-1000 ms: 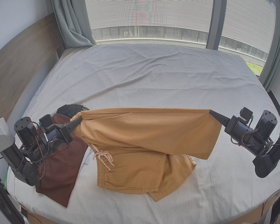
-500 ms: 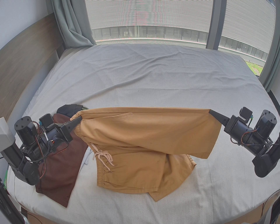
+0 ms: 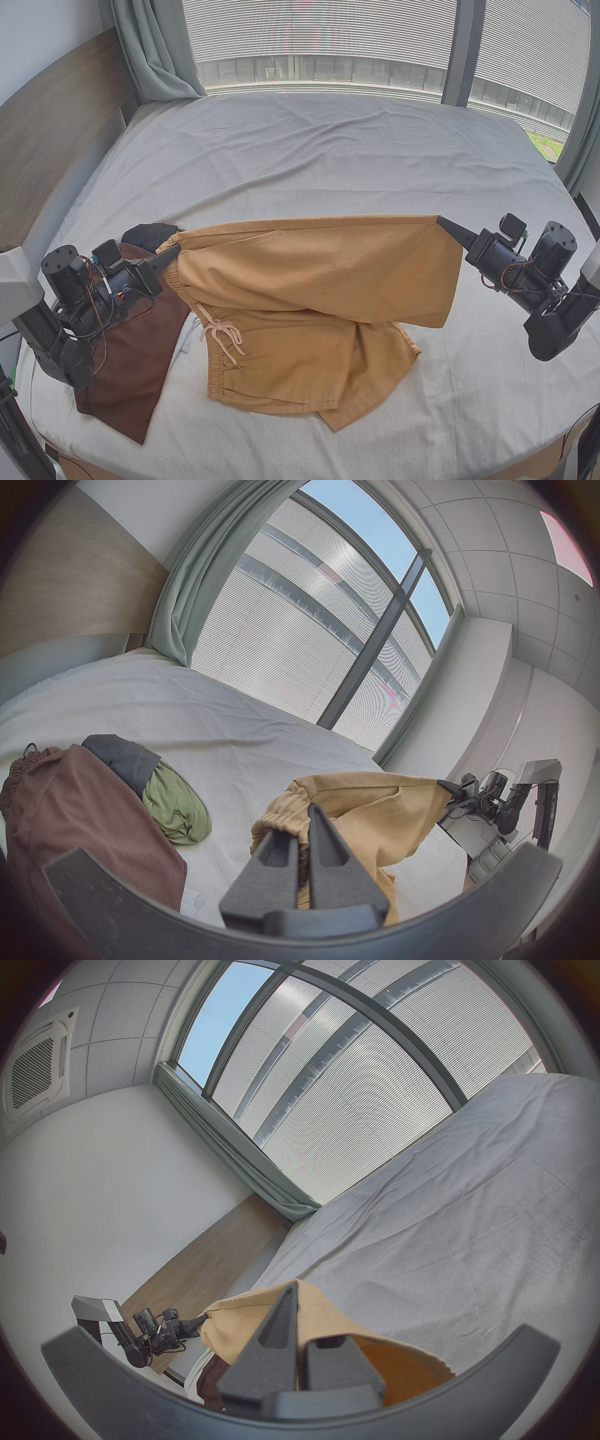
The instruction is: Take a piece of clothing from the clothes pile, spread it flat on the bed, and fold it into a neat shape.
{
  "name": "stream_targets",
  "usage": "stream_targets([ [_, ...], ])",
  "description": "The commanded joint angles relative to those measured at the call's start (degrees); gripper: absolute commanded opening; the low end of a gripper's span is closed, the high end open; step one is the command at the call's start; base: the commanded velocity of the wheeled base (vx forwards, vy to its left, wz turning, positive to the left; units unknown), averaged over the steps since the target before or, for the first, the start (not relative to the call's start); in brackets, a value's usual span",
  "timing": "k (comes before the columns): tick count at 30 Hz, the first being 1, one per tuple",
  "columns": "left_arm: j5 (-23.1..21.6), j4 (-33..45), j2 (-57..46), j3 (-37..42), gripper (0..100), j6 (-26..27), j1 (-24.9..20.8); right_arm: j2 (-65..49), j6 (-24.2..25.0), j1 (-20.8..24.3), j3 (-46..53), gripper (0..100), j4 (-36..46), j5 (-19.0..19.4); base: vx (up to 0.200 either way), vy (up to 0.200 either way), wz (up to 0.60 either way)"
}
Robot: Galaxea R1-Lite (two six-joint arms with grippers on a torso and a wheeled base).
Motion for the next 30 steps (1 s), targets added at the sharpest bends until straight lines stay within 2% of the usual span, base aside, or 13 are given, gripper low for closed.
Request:
stream_targets([
  [1, 0.1, -0.1, 1.9, -2.5, 0, -3.5, -0.2, 4.2, 0.1, -0.2, -3.6, 0, 0.0, 0.0, 0.0, 0.0, 0.0],
  [5, 0.2, -0.1, 2.3, -4.0, 0, -5.2, -0.1, 6.4, 0.1, -0.4, -6.2, 0, 0.0, 0.0, 0.0, 0.0, 0.0],
  [18, 2.2, -0.1, 9.3, -9.4, 0, -5.2, -0.2, 13.9, 0.3, -2.1, -15.5, 0, 0.0, 0.1, 0.0, 0.0, 0.0],
  [30, 2.3, -0.1, 13.6, -14.9, 0, -5.4, -0.6, 20.7, 3.1, -2.3, -24.6, 0, 0.0, 0.1, 0.0, 0.0, 0.0],
])
